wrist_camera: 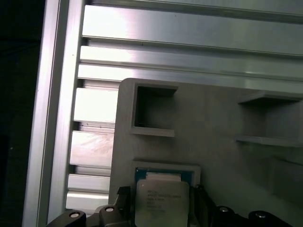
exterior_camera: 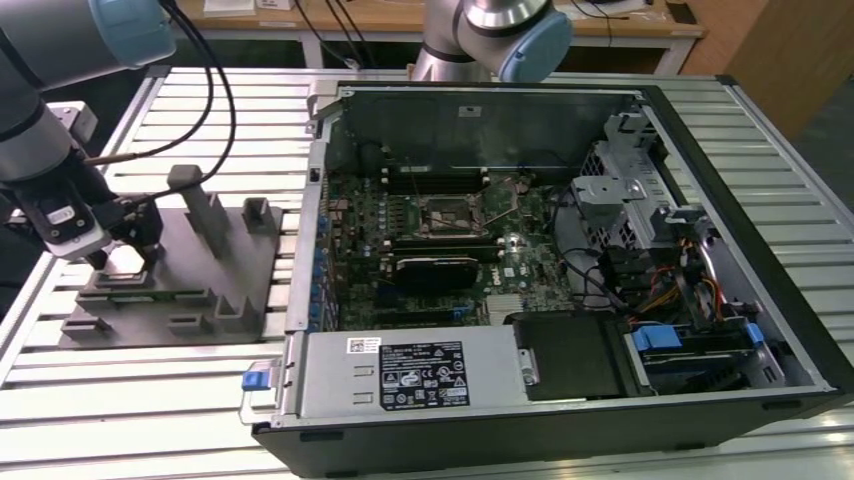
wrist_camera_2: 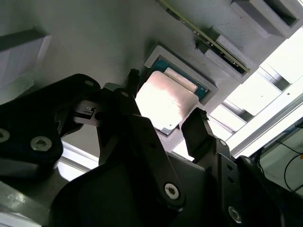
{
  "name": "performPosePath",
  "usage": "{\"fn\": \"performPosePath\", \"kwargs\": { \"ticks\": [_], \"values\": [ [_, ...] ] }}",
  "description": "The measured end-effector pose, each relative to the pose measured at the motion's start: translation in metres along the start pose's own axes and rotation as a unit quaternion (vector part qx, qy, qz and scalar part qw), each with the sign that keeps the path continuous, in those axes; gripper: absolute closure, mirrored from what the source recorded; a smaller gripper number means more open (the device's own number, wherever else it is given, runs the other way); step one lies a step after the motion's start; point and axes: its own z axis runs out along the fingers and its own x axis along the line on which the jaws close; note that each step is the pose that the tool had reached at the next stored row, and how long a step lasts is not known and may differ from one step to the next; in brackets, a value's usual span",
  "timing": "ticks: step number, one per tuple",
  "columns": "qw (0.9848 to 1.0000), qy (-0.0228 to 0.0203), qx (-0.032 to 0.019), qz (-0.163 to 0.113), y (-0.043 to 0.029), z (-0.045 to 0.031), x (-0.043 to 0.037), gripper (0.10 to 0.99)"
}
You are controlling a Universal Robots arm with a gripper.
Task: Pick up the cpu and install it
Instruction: 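Pick up the cpu and move it towards the insertion slot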
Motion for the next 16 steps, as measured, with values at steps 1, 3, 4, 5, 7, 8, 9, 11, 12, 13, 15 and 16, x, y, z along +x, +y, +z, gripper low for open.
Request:
{"fn": "performPosePath", "kwargs": {
  "ticks": [1, 3, 4, 5, 7, 8, 9, 11, 12, 13, 15, 16],
  "values": [
    [1.0, 0.0001, 0.0, 0.0, 0.0, -0.001, 0.0, 0.439],
    [1.0, 0.0, 0.0, 0.0, 0.0001, -0.0025, -0.0001, 0.439],
    [1.0, -0.0001, 0.0, 0.0, 0.0001, -0.0029, -0.0002, 0.439],
    [1.0, -0.0001, 0.0, 0.0, 0.0001, -0.0029, -0.0002, 0.439],
    [1.0, -0.0001, 0.0, 0.0, 0.0001, -0.003, -0.0002, 0.439],
    [1.0, 0.0, 0.0, 0.0, 0.0001, -0.003, -0.0002, 0.439],
    [1.0, 0.0025, -0.0002, 0.0, 0.0, -0.0031, -0.0004, 0.439],
    [1.0, 0.0099, -0.0006, 0.0, 0.0, -0.0029, -0.0009, 0.439],
    [0.9999, 0.0136, -0.0009, 0.001, 0.0, -0.0027, -0.0012, 0.439],
    [0.9999, 0.0159, -0.001, 0.001, 0.0, -0.0027, -0.0013, 0.439],
    [0.9999, 0.0163, -0.001, 0.001, 0.0, -0.0028, -0.0013, 0.439],
    [0.9999, 0.0163, -0.001, 0.001, 0.0, -0.0028, -0.0013, 0.439]
  ]
}}
